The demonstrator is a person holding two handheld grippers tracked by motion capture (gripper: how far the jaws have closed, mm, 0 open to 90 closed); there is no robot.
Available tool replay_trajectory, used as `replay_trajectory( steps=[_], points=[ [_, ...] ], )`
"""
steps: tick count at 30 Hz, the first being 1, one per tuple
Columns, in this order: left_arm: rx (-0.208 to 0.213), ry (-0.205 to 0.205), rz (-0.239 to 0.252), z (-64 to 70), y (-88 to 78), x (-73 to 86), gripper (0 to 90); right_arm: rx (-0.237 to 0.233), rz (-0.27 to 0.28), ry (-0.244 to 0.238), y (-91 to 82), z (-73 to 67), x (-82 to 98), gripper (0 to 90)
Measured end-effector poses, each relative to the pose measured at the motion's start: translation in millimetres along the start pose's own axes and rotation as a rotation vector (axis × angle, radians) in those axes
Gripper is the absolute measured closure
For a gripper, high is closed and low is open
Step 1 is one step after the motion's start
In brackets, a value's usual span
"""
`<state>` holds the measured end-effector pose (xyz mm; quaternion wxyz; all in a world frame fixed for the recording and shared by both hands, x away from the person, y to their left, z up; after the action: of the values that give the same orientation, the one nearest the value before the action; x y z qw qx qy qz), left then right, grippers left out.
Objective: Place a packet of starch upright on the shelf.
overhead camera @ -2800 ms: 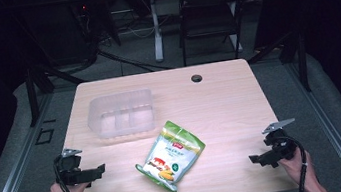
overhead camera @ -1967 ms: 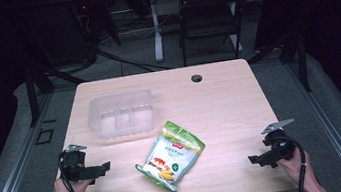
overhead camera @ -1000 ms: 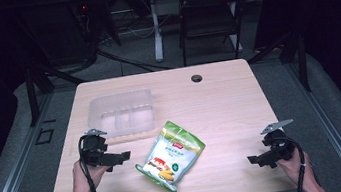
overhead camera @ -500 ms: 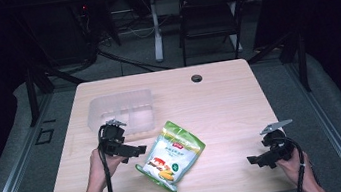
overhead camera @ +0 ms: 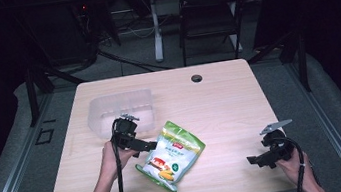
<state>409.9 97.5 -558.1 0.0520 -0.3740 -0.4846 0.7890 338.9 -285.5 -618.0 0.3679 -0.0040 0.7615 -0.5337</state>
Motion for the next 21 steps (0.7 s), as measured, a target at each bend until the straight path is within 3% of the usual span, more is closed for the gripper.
replay_trajectory(
  steps=[13,21],
  points=[
    [0.032,0.016,-0.024,5.5,18.0,-15.2,2.1,-0.002,0.002,-0.001,-1.1,0.2,-0.1,4.9],
    [0.047,0.014,-0.041,2.5,31.7,-16.9,7.1,-0.006,-0.004,-0.008,-0.7,-0.2,0.0,4.9]
  ],
)
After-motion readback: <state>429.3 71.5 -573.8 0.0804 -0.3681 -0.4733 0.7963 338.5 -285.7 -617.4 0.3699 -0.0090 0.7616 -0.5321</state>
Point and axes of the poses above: each handheld gripper's, and its own axes: y roughly forward along the jaws, x roughly out of its underside, z roughly to its right, the point moved 8 cm from there along y, roughly forward along the jaws, and after that the axes turned 1 degree about z, right-handed, at the moved point
